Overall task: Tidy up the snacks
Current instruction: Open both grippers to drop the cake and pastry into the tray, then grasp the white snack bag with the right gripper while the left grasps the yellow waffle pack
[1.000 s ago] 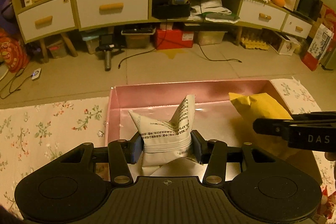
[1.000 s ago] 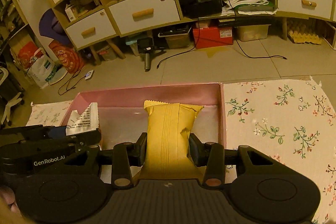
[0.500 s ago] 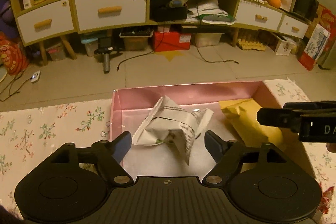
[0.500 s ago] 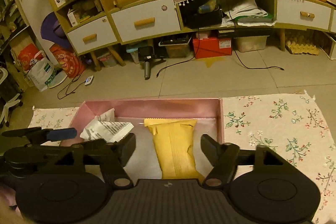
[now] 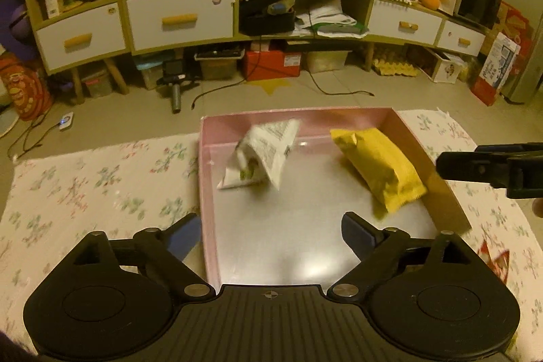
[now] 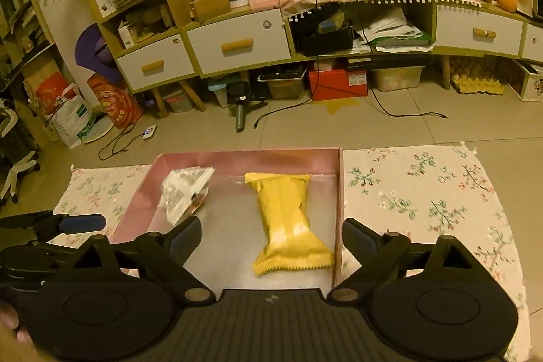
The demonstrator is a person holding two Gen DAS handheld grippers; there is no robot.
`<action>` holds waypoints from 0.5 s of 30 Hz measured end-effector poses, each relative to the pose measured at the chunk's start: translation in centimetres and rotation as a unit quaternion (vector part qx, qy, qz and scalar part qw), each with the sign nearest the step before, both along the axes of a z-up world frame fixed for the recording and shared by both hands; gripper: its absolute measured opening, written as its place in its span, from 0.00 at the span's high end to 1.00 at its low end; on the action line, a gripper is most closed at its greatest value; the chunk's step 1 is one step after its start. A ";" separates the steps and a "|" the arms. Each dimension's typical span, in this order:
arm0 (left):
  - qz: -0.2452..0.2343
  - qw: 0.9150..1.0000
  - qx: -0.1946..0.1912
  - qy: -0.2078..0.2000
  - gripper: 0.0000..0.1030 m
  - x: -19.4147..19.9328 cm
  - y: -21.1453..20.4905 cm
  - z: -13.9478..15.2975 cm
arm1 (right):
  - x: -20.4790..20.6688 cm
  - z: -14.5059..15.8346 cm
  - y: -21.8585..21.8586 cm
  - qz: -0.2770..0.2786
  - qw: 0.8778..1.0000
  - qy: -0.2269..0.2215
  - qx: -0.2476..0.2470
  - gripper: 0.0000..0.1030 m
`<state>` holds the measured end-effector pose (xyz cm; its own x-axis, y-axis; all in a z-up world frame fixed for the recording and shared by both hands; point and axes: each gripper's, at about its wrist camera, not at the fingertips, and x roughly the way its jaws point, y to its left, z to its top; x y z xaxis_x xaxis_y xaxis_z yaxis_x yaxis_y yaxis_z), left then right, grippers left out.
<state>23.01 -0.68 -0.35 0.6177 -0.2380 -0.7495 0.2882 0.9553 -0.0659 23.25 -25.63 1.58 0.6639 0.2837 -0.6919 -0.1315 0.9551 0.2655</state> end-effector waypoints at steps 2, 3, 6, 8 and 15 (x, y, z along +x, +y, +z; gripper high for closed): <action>0.003 1.000 -0.003 0.003 0.10 -1.1 0.5 0.2 | -1.1 0.2 0.1 0.004 1.000 -0.002 -0.003 0.37; 0.005 1.000 -0.002 0.004 0.10 -1.7 0.7 0.3 | -1.7 0.4 0.1 0.006 1.000 -0.004 -0.004 0.36; 0.010 1.000 -0.004 0.007 0.10 -3.4 1.4 0.5 | -3.3 0.6 0.5 0.011 1.000 -0.006 -0.006 0.33; 0.013 1.000 -0.003 0.008 0.10 -4.5 1.8 0.6 | -4.1 0.7 0.6 0.015 1.000 -0.007 -0.008 0.33; 0.027 1.000 -0.001 0.010 0.09 -8.2 3.3 0.5 | -7.8 0.5 1.6 0.028 0.999 -0.010 -0.015 0.31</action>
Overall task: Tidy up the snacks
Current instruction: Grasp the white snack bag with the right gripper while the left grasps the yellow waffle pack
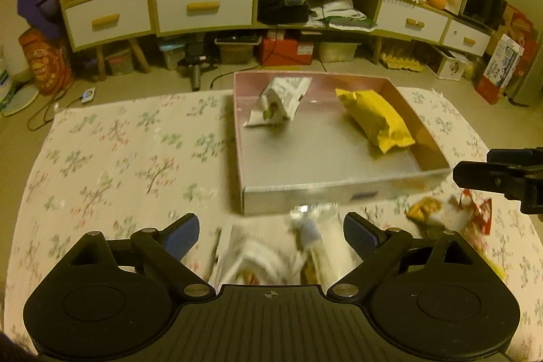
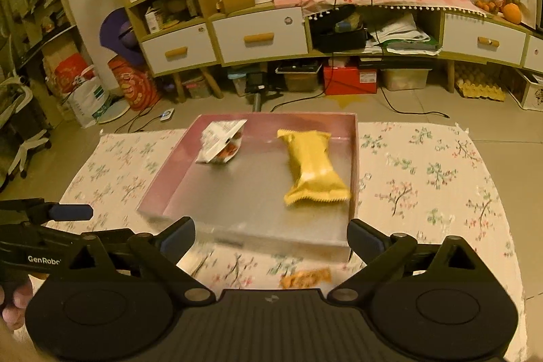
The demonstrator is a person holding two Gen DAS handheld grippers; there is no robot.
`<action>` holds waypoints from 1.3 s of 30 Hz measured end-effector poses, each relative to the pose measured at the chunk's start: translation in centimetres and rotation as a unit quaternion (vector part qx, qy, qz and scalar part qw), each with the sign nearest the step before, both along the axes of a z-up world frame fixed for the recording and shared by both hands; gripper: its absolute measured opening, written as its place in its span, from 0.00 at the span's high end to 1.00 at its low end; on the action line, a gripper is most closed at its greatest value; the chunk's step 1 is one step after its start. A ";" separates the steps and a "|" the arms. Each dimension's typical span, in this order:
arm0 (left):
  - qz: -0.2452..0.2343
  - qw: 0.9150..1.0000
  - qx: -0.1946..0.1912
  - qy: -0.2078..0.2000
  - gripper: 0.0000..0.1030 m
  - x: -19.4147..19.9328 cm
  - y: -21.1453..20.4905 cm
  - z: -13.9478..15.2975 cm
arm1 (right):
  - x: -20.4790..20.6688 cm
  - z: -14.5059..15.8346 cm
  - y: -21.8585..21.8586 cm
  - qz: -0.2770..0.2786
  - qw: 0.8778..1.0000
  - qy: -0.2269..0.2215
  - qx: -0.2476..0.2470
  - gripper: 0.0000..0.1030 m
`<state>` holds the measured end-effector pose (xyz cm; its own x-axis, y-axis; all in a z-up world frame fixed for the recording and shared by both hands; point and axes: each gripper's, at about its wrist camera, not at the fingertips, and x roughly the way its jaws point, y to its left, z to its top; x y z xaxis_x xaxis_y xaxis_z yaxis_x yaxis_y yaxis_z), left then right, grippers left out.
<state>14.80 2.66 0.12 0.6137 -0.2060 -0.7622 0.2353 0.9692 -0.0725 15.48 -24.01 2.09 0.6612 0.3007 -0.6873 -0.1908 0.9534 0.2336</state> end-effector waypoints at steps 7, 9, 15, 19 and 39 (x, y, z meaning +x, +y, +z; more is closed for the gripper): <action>0.012 1.000 -0.001 0.009 0.09 -3.3 1.0 -0.6 | -3.1 -1.3 0.7 -0.004 1.000 0.011 0.004 0.31; 0.015 1.000 0.002 0.014 0.09 -4.2 1.3 -1.0 | -4.1 -1.8 1.0 -0.007 1.000 0.016 0.005 0.30; 0.031 0.999 0.005 0.024 0.09 -6.8 1.9 -2.5 | -6.6 -3.1 2.4 -0.006 1.000 0.028 -0.003 0.30; 0.051 0.998 -0.007 0.020 0.09 -8.6 2.6 -3.5 | -8.2 -3.7 3.4 -0.001 1.000 0.017 -0.007 0.28; 0.068 0.997 -0.024 -0.025 0.11 -13.9 3.0 -6.9 | -12.9 -6.7 7.1 0.046 0.997 -0.031 -0.045 0.28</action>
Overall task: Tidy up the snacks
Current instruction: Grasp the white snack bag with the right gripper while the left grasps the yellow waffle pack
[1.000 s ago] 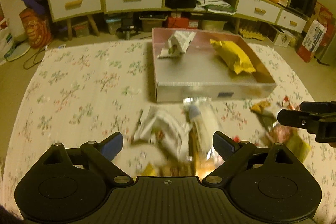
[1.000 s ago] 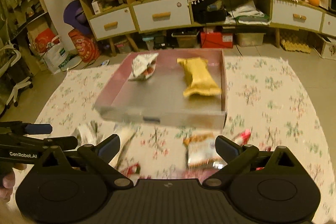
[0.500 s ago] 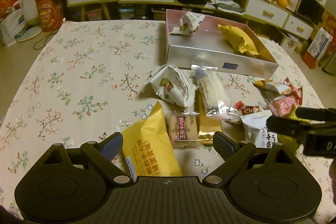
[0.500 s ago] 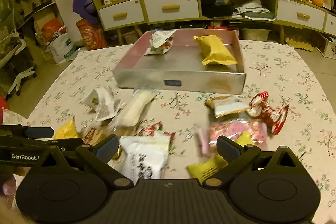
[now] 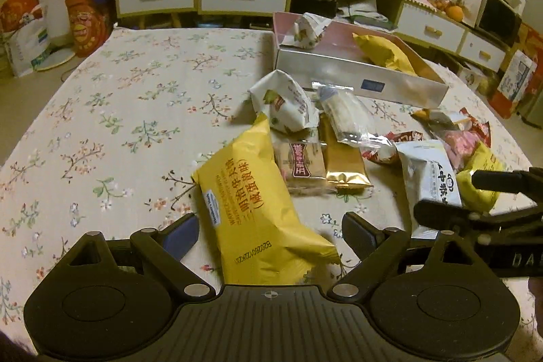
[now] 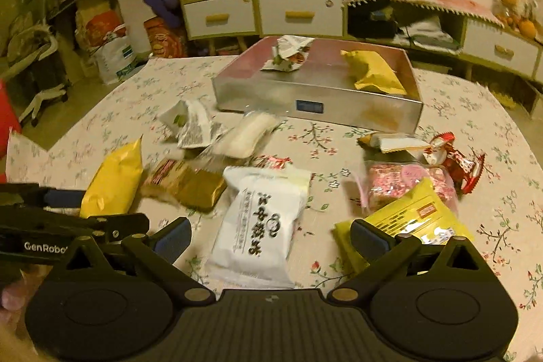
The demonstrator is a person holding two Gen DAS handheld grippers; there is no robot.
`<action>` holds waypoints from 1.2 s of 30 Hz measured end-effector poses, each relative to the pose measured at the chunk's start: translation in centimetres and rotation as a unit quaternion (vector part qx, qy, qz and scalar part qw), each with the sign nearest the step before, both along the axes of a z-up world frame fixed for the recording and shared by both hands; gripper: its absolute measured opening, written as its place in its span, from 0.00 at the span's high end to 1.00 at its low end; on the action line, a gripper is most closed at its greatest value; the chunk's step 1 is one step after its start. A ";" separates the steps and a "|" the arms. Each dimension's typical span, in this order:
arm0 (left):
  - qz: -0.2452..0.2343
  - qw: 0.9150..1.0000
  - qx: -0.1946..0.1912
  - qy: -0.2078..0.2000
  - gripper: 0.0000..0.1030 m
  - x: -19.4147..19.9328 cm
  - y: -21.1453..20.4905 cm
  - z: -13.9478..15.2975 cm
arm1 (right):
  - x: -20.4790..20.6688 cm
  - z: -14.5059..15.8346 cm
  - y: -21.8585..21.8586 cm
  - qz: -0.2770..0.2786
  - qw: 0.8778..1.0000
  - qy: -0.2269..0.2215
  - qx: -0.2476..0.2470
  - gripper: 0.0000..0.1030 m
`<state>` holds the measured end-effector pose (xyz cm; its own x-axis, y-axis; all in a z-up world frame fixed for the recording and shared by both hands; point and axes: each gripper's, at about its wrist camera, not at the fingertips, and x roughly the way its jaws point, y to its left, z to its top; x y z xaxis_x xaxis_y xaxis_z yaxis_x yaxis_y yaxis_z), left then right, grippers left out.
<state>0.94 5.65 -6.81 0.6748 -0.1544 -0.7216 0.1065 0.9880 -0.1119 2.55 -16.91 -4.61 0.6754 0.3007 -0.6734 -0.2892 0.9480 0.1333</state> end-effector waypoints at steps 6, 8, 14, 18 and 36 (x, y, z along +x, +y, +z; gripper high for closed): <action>0.011 1.000 -0.006 -0.019 0.17 0.0 0.0 0.4 | -0.2 -0.3 0.6 0.012 1.000 -0.011 -0.012 0.32; 0.014 1.000 -0.007 -0.020 0.22 0.0 0.1 0.4 | -0.2 -0.5 0.7 0.012 1.000 -0.008 -0.010 0.36; 0.023 1.000 -0.015 -0.006 0.37 0.4 0.4 0.3 | -0.3 -1.0 1.1 0.013 1.000 0.002 -0.016 0.50; 0.020 1.000 -0.010 -0.012 0.52 0.2 0.3 0.3 | -0.6 -0.9 1.7 0.026 0.999 -0.011 -0.027 0.55; 0.009 0.999 0.000 -0.031 0.64 -0.1 0.1 1.4 | -1.0 -0.2 1.9 0.042 0.998 -0.022 -0.032 0.84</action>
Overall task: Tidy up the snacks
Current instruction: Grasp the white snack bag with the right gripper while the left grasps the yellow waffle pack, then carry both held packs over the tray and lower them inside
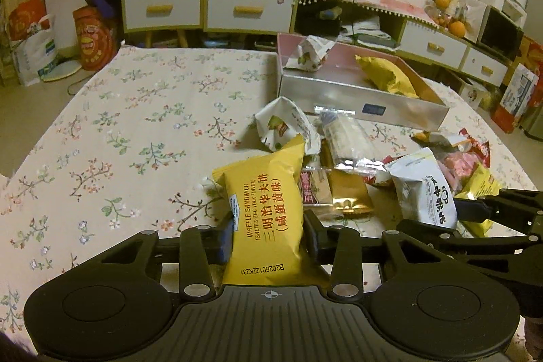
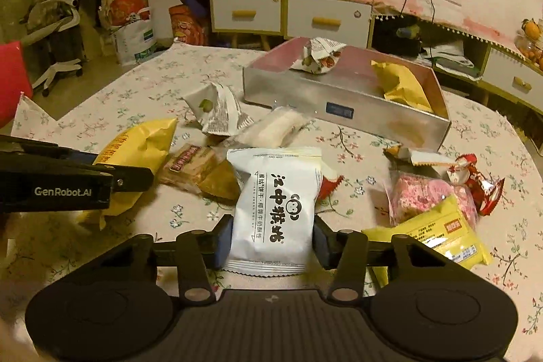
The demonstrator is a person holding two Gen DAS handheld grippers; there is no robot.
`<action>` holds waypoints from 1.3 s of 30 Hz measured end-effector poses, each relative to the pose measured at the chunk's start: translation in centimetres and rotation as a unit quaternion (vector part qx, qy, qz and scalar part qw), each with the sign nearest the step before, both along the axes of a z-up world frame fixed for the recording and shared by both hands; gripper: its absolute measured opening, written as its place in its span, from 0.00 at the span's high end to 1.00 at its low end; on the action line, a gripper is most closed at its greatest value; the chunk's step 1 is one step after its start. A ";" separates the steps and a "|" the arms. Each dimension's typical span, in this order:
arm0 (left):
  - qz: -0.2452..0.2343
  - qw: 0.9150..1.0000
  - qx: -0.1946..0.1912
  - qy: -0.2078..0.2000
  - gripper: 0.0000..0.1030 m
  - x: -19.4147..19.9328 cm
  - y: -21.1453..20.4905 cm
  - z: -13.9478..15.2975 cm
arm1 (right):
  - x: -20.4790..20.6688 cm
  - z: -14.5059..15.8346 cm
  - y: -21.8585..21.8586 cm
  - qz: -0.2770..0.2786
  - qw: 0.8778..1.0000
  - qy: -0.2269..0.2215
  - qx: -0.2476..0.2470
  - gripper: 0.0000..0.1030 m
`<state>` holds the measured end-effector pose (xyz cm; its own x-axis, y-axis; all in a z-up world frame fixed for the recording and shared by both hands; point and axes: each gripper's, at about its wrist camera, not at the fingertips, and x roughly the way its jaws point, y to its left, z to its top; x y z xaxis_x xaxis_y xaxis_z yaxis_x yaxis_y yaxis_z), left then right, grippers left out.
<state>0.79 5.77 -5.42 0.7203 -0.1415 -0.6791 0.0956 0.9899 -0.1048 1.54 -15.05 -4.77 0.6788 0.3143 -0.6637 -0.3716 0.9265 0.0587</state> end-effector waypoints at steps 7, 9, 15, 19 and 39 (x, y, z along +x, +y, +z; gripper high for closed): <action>0.000 1.000 -0.010 -0.005 0.64 0.2 0.2 1.1 | 0.4 0.9 -0.5 -0.007 1.000 0.001 0.018 0.85; 0.000 1.000 -0.014 -0.006 0.64 0.5 0.3 1.5 | 0.6 1.3 -0.8 -0.012 1.000 0.004 0.026 0.85; -0.008 1.000 -0.021 -0.015 0.64 1.2 -0.1 3.0 | 1.6 2.7 -2.0 -0.029 0.998 0.005 0.050 0.85; -0.017 0.999 -0.022 -0.017 0.64 1.9 -0.6 3.7 | 2.5 3.2 -3.0 -0.043 0.997 0.009 0.062 0.85; -0.044 0.997 -0.058 0.018 0.64 10.4 -2.9 5.8 | 9.4 4.7 -6.7 -0.077 0.995 0.026 0.062 0.84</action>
